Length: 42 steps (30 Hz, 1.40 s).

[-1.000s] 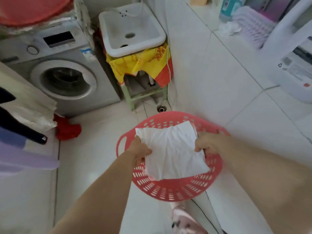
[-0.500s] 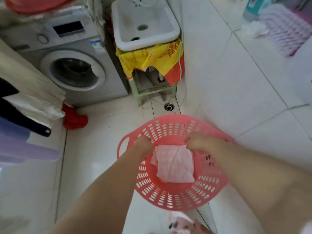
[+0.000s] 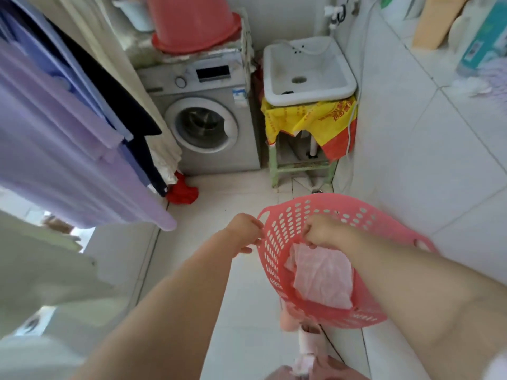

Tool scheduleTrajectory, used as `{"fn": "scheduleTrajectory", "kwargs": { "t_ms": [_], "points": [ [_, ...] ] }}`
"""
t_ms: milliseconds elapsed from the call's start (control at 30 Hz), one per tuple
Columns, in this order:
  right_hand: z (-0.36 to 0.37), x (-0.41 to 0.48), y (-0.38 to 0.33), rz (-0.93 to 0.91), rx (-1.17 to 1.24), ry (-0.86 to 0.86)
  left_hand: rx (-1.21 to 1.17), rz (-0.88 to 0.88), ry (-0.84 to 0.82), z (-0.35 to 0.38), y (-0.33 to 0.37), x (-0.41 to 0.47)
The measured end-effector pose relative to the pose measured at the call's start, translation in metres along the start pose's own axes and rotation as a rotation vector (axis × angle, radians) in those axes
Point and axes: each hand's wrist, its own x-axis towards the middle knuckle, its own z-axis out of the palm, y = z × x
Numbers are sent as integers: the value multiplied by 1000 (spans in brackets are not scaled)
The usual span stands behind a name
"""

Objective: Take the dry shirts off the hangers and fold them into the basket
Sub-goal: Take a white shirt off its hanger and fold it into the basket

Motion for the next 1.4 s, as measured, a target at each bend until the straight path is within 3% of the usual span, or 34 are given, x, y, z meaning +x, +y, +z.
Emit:
{"fn": "scheduleTrajectory", "kwargs": {
  "t_ms": [400,800,1200,1400],
  "points": [
    [66,-105,-124,-254,176,155,-79,75,226,-79,-83,-135],
    [113,-225,-192,-606,78,237,-219,34,422,-85,-171,-276],
    [184,-358,-213,-898,109,2,-317,-91,680,-46,-249,-426],
    [216,-432,-247,-1088,79,-38,-318,-150,707,-51,-294,-500]
  ]
}}
